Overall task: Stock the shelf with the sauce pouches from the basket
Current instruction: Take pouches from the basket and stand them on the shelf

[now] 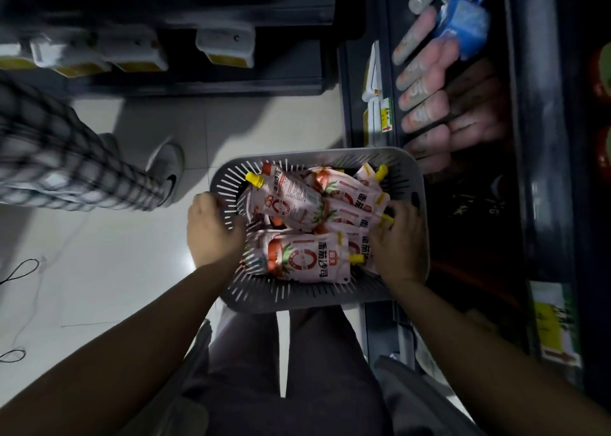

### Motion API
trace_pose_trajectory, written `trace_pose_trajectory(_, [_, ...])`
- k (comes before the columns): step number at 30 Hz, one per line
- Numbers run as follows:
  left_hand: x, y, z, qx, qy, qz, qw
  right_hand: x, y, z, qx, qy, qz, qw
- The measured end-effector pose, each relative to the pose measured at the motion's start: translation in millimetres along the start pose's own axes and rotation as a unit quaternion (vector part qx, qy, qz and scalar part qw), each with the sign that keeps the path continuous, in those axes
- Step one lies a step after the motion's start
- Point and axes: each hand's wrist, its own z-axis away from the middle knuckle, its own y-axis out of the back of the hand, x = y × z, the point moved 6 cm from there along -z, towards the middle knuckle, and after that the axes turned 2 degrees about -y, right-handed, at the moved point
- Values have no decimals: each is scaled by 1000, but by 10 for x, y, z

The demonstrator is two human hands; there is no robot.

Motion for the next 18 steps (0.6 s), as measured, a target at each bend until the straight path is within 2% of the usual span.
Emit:
trace_pose_trajectory(2, [36, -117, 22, -35, 18, 5, 999, 56, -257, 128, -93, -48, -76, 992])
trace_pose_trajectory(4, [8, -303, 39, -80, 86, 55, 992, 147, -475, 260, -163, -132, -132, 969])
trace_pose_trajectory(5, [-31, -429, 37, -107, 138, 111, 978, 209, -566, 312, -182, -183, -161, 953])
trace_pose_trajectory(8, [-115, -760, 46, -158, 311, 267, 898, 381, -804, 413, -223, -301, -215, 902])
trace_pose_trajectory(10, [-174, -860, 14, -133, 346, 285, 884, 422, -877, 405, -224, -321, -230, 891])
trace_pose_trajectory(12, [-176, -817, -27, -100, 336, 261, 900, 382, -846, 344, -208, -312, -256, 891])
trace_pose_trajectory(16, [11, -640, -137, -104, 183, 133, 968, 178, -596, 219, -198, -214, -265, 919])
trace_pose_trajectory(18, [123, -553, -124, -112, 134, 84, 981, 135, -455, 175, -188, -171, -270, 929])
